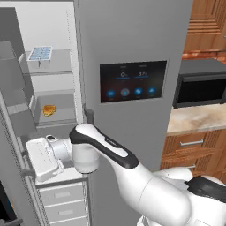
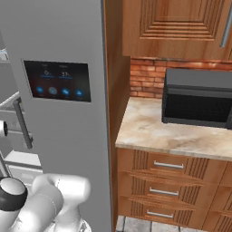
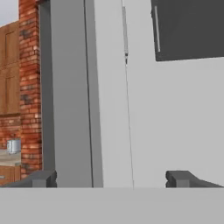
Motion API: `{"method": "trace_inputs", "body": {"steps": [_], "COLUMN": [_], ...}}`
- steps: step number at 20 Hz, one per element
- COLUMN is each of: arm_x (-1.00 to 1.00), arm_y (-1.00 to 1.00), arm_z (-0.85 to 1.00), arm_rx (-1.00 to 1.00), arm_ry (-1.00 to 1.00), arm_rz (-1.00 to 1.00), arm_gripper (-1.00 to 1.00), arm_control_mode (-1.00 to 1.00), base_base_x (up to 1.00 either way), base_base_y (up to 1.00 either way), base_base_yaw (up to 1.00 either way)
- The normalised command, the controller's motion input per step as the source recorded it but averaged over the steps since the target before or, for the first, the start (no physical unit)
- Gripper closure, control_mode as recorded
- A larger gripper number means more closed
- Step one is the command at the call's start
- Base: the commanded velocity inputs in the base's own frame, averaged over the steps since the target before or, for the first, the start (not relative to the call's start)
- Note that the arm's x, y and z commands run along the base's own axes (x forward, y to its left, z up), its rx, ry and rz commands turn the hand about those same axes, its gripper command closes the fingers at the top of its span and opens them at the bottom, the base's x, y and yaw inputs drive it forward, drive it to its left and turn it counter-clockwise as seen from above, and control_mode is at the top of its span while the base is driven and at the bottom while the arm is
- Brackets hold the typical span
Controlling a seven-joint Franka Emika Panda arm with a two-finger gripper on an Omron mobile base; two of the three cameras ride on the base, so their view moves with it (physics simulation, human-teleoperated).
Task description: Open the freezer door, pick up the ice cube tray from the freezer, and place it on the dining counter.
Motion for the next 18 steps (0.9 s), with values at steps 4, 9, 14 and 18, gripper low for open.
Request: {"method": "trace_inputs", "body": {"steps": [4, 9, 14, 18], "arm_x": [-0.06, 0.0, -0.03, -0.15], "arm_y": [0.35, 0.25, -0.07, -0.1], "arm_z": [0.0, 0.0, 0.02, 0.01], "arm_rx": [0.0, 0.0, 0.0, -0.01], "arm_ry": [-0.03, -0.04, -0.02, -0.05], "arm_rz": [0.01, -0.02, -0.02, -0.11], "arm_gripper": [-1.0, -1.0, -1.0, -1.0], "arm_control_mode": [-1.0, -1.0, -1.0, -1.0], "base_base_x": [0.0, 0.0, 0.0, 0.0], "base_base_y": [0.0, 0.0, 0.0, 0.0], "base_base_yaw": [0.0, 0.0, 0.0, 0.0]}}
